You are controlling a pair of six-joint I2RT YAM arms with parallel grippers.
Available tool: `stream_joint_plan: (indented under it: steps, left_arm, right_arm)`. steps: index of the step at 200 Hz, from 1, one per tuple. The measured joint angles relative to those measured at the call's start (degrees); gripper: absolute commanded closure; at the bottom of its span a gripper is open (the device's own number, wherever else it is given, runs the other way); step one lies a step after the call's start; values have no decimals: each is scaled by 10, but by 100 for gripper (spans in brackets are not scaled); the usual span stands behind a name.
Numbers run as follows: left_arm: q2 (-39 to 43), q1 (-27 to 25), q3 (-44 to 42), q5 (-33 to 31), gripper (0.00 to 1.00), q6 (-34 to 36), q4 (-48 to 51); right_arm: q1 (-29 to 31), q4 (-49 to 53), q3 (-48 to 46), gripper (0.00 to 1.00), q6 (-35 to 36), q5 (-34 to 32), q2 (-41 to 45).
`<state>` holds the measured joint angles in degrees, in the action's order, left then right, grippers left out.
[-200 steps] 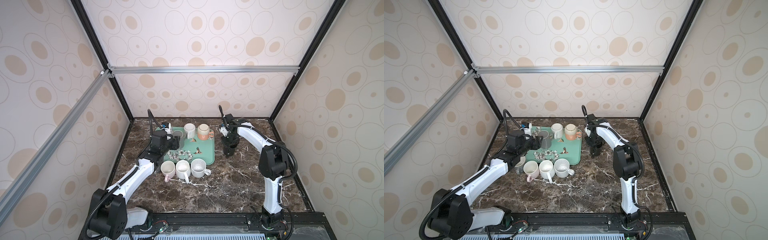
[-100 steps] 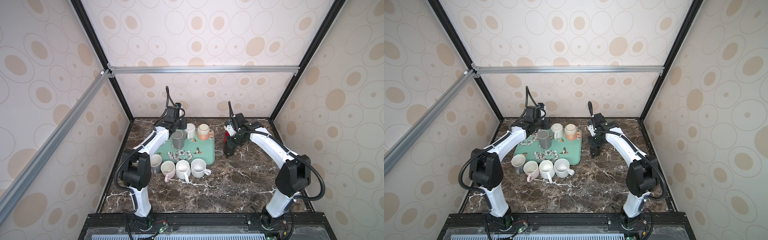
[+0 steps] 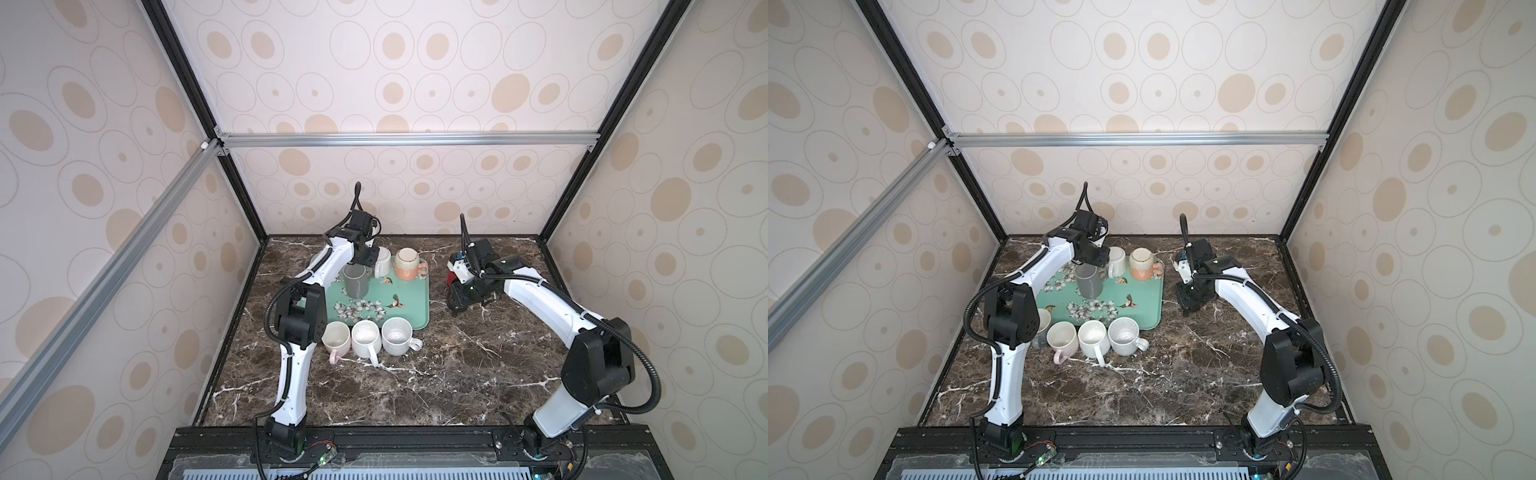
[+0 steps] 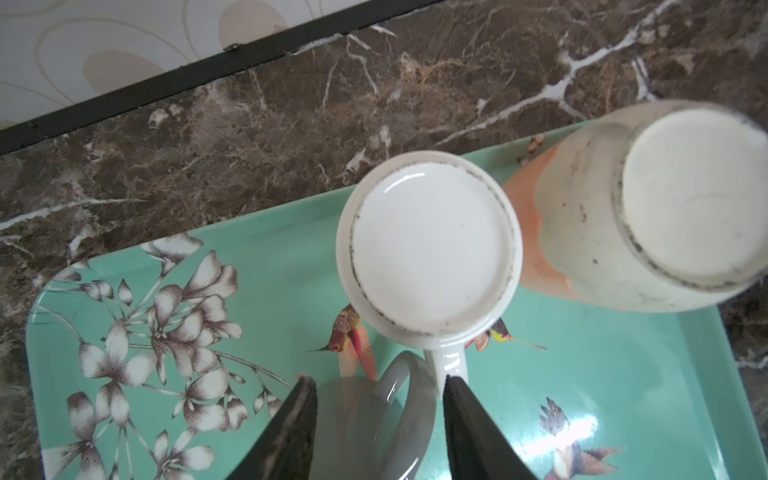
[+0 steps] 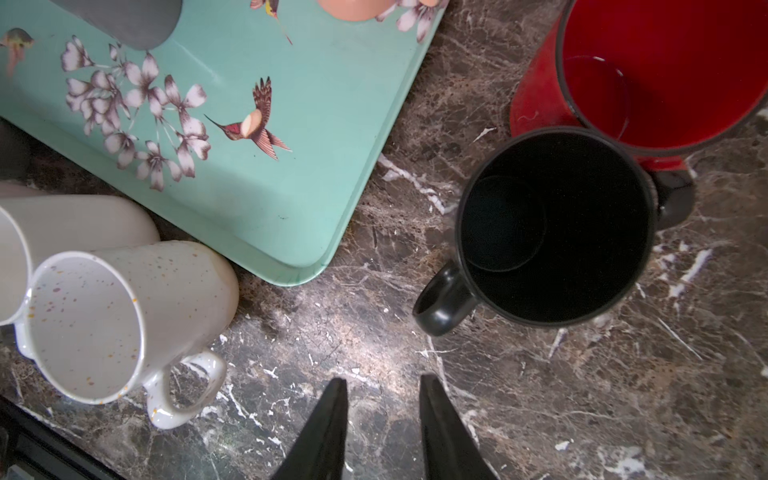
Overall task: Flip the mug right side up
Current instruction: 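Reach the left gripper to the upside-down grey mug on the tray while the right withdraws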
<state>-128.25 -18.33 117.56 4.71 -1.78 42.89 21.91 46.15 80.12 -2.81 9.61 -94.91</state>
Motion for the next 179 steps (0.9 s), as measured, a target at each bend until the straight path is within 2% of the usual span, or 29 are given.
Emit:
stream_joint_plan:
  steps: [40, 100, 128, 147, 167, 179]
  left_arm:
    - [6, -11, -5, 4, 52, 40, 18]
    - [56, -44, -56, 8, 53, 87, 43]
    - [94, -54, -99, 12, 52, 87, 42]
    - [118, -58, -120, 4, 46, 80, 36]
    - [124, -58, -110, -31, 44, 56, 22]
    - [105, -55, -71, -50, 45, 41, 30]
  right_arm:
    - [0, -18, -2, 66, -15, 29, 0]
    - [3, -33, -2, 65, -33, 61, 0]
    - [4, -42, -2, 65, -40, 72, 0]
    - [7, -47, -2, 64, -45, 78, -1]
    - [12, -51, -1, 64, -49, 85, -4]
    - [16, -51, 0, 64, -51, 87, -7]
